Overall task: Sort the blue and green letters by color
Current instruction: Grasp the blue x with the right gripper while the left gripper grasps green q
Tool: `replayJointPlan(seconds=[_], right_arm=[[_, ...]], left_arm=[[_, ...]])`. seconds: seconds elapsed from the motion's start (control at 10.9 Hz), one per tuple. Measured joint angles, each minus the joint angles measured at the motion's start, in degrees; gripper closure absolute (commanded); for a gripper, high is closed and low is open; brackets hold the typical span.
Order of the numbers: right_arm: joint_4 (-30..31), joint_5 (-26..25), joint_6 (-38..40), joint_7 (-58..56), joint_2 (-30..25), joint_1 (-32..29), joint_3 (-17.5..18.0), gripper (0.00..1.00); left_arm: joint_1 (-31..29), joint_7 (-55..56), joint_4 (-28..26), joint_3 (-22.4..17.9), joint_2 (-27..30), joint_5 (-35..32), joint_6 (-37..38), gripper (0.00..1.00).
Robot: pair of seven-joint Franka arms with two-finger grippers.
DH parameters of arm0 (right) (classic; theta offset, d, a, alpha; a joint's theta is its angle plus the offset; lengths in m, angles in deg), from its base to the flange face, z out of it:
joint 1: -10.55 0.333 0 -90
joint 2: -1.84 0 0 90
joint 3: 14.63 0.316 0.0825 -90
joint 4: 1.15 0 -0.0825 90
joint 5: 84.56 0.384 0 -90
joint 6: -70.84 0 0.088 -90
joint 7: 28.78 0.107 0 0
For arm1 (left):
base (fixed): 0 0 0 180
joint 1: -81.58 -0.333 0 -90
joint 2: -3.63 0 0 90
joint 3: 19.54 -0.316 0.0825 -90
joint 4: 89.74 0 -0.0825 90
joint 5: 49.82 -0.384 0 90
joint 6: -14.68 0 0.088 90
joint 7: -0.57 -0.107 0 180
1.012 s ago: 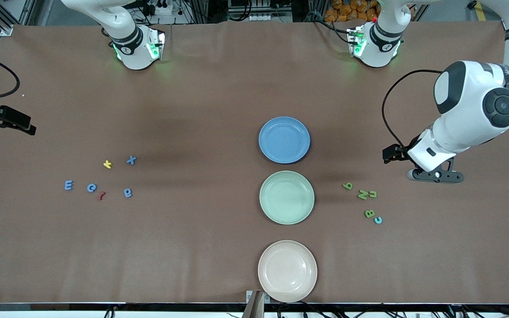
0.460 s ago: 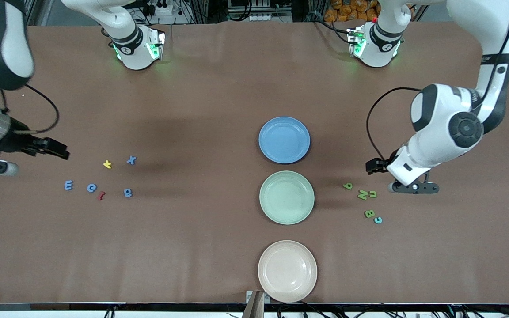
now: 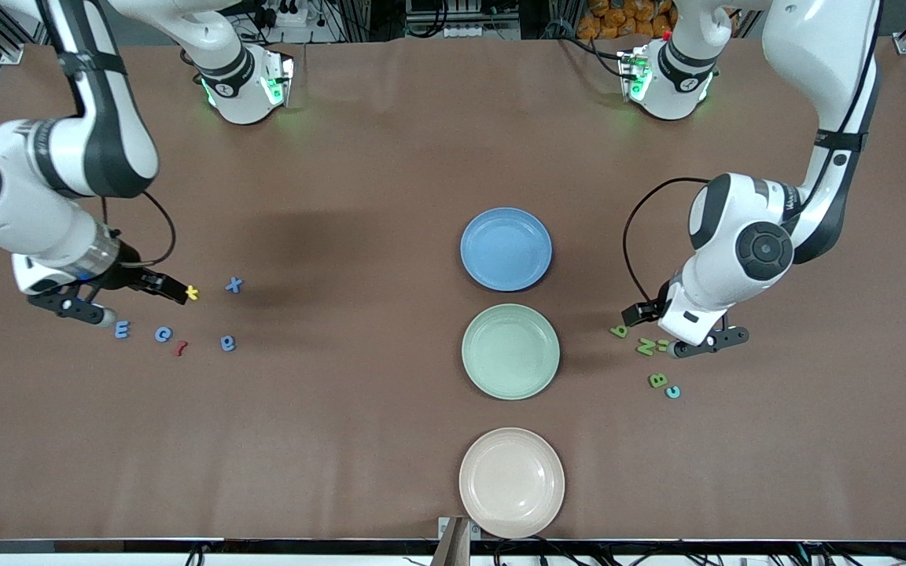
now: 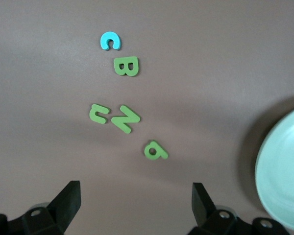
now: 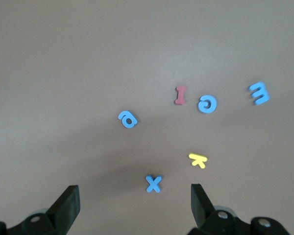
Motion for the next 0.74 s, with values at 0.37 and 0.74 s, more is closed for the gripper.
replayJointPlan(seconds=[0.37, 0.74], right_arm=[[11.6, 0.0, -14.3, 6.0, 4.3, 0.2, 1.9, 0.00], [13.0, 0.7, -18.6, 6.8, 9.5, 0.3, 2.3, 0.00]], left_arm=[[0.2, 16.1, 0.0, 0.0, -4.9, -0.1, -7.6, 0.00], [1.3, 26.9, -0.1, 0.3, -8.2, -0.1, -10.5, 0.00]])
